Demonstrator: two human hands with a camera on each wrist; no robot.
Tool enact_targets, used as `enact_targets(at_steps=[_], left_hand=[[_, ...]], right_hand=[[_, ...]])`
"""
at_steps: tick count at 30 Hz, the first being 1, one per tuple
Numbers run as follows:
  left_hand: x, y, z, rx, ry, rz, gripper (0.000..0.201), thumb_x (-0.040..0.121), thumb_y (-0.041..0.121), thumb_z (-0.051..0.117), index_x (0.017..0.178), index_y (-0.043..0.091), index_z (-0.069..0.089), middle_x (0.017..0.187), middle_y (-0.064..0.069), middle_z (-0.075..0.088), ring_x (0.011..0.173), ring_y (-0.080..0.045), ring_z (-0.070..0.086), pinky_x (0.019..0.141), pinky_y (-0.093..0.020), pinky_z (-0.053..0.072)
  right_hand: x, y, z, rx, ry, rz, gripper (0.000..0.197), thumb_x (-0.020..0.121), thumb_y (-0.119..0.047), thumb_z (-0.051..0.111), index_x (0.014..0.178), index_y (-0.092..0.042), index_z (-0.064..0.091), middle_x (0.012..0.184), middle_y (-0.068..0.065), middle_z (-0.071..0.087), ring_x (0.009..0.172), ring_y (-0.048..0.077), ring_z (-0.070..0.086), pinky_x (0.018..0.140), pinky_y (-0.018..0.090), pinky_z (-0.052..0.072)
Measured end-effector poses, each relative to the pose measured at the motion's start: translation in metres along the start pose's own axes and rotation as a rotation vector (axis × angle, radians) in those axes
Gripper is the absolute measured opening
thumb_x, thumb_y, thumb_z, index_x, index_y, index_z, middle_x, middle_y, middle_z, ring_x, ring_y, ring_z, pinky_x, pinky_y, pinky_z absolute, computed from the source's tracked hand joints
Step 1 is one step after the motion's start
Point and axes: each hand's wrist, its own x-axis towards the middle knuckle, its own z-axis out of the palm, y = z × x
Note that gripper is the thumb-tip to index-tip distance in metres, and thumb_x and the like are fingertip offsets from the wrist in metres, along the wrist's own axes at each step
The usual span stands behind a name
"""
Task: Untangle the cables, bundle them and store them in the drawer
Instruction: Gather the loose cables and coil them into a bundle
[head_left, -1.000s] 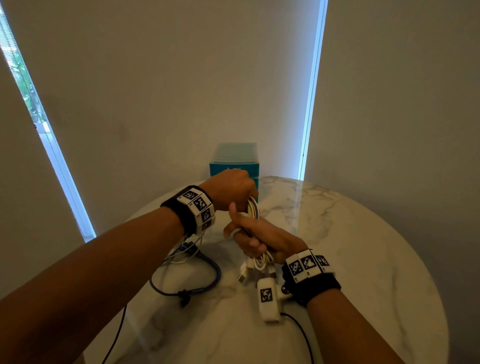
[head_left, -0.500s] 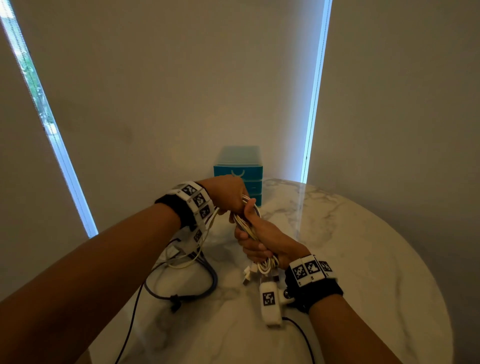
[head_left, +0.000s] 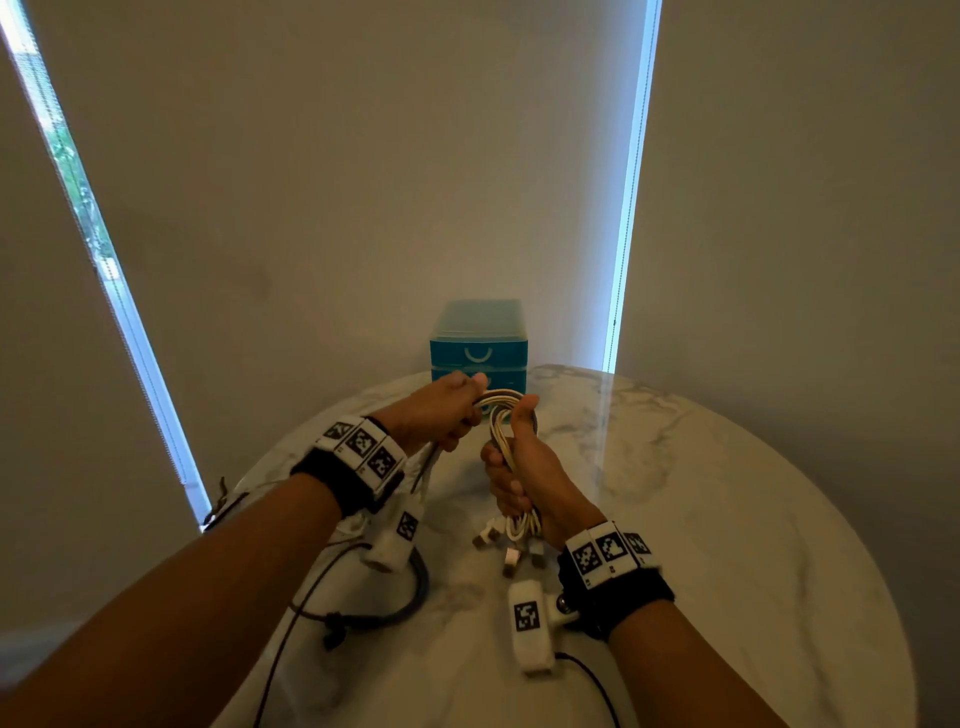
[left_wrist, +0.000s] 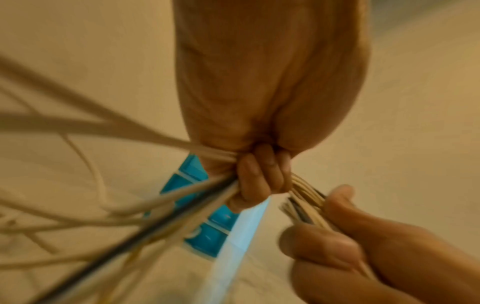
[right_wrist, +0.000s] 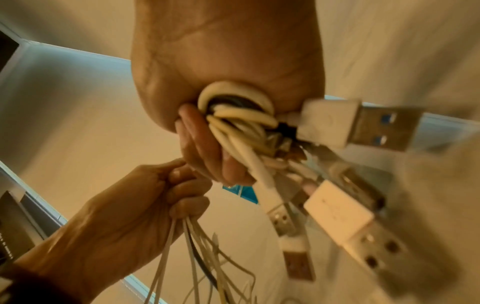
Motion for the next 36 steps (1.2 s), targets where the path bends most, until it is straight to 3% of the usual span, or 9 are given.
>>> enact_targets(at_steps=[8, 15, 22, 23, 24, 26, 29, 33, 36], left_hand=[[-0.001, -0.006, 0.034, 0.244, 0.090, -0.016, 0.066, 0.109, 0.064, 0.009, 0.118, 0.020, 0.058, 0.091, -0.007, 0.068, 0.068, -0.017, 0.062, 0.064, -0.029, 0.053], [-0.001, -0.007, 0.050, 0.391, 0.263, -0.020, 0.073, 0.111, 0.062, 0.006, 0.084, 0.025, 0.063, 0.092, -0.016, 0.067, 0.098, -0.037, 0.068, 0.085, -0.042, 0.053], [-0.002, 0.002, 0.077, -0.065, 0.048, -0.119, 0.093, 0.108, 0.066, 0.002, 0.148, -0.002, 0.051, 0.125, -0.048, 0.056, 0.088, -0.052, 0.068, 0.081, -0.044, 0.063], [0.000, 0.001, 0.076, -0.144, 0.050, -0.154, 0.101, 0.103, 0.074, 0.000, 0.137, 0.001, 0.060, 0.104, -0.051, 0.057, 0.077, -0.056, 0.064, 0.101, -0.069, 0.012], [0.003, 0.000, 0.073, -0.207, 0.063, -0.182, 0.105, 0.095, 0.082, -0.003, 0.122, 0.008, 0.065, 0.075, -0.041, 0.055, 0.054, -0.045, 0.056, 0.048, -0.023, 0.008], [0.012, -0.007, 0.070, -0.279, 0.023, -0.184, 0.100, 0.087, 0.091, -0.004, 0.111, 0.020, 0.063, 0.057, -0.011, 0.044, 0.043, -0.018, 0.031, 0.046, -0.019, 0.025], [0.009, -0.003, 0.067, -0.213, -0.064, -0.147, 0.086, 0.095, 0.085, 0.004, 0.124, 0.030, 0.062, 0.064, -0.009, 0.060, 0.052, -0.021, 0.046, 0.053, -0.024, 0.034], [0.023, 0.017, 0.054, 0.208, -0.034, 0.051, 0.055, 0.102, 0.068, 0.038, 0.124, 0.026, 0.064, 0.127, -0.009, 0.063, 0.130, -0.034, 0.060, 0.110, -0.052, 0.049], [0.018, 0.043, 0.039, 0.515, -0.002, 0.209, 0.040, 0.103, 0.038, 0.060, 0.142, 0.030, 0.058, 0.129, 0.003, 0.063, 0.121, -0.019, 0.064, 0.106, -0.038, 0.052]], right_hand=[[0.005, 0.002, -0.011, 0.052, 0.294, -0.090, 0.098, 0.089, -0.092, 0.013, 0.071, -0.009, 0.062, 0.049, 0.002, 0.042, 0.039, 0.013, 0.036, 0.044, 0.024, 0.031], [0.003, -0.002, -0.011, 0.078, 0.377, -0.100, 0.101, 0.082, -0.099, 0.015, 0.067, -0.012, 0.065, 0.048, 0.000, 0.039, 0.038, 0.012, 0.035, 0.045, 0.026, 0.030], [0.000, -0.010, -0.014, 0.118, 0.422, -0.063, 0.100, 0.059, -0.088, 0.080, 0.113, -0.005, 0.069, 0.072, 0.003, 0.074, 0.050, 0.011, 0.068, 0.045, 0.023, 0.050], [-0.002, -0.011, -0.015, 0.145, 0.424, -0.076, 0.093, 0.065, -0.081, 0.082, 0.118, -0.005, 0.070, 0.071, 0.003, 0.074, 0.048, 0.009, 0.069, 0.043, 0.022, 0.050], [-0.002, -0.012, -0.018, 0.160, 0.422, -0.092, 0.084, 0.073, -0.073, 0.082, 0.119, -0.004, 0.072, 0.066, 0.001, 0.072, 0.041, 0.007, 0.064, 0.039, 0.020, 0.046], [-0.002, -0.011, -0.023, 0.190, 0.430, -0.113, 0.072, 0.083, -0.065, 0.081, 0.122, -0.005, 0.073, 0.061, 0.001, 0.069, 0.036, 0.006, 0.056, 0.036, 0.018, 0.039], [0.001, -0.008, -0.023, 0.218, 0.461, -0.112, 0.067, 0.085, -0.064, 0.080, 0.116, -0.005, 0.072, 0.073, 0.005, 0.075, 0.044, 0.008, 0.065, 0.039, 0.019, 0.045], [0.006, -0.005, -0.023, 0.170, 0.488, -0.103, 0.043, 0.099, -0.055, 0.068, 0.089, -0.012, 0.069, 0.067, 0.002, 0.069, 0.052, 0.013, 0.061, 0.044, 0.024, 0.044], [0.007, -0.004, -0.021, 0.138, 0.495, -0.131, 0.041, 0.103, -0.044, 0.065, 0.073, -0.016, 0.062, 0.051, -0.002, 0.055, 0.043, 0.011, 0.045, 0.041, 0.025, 0.035]])
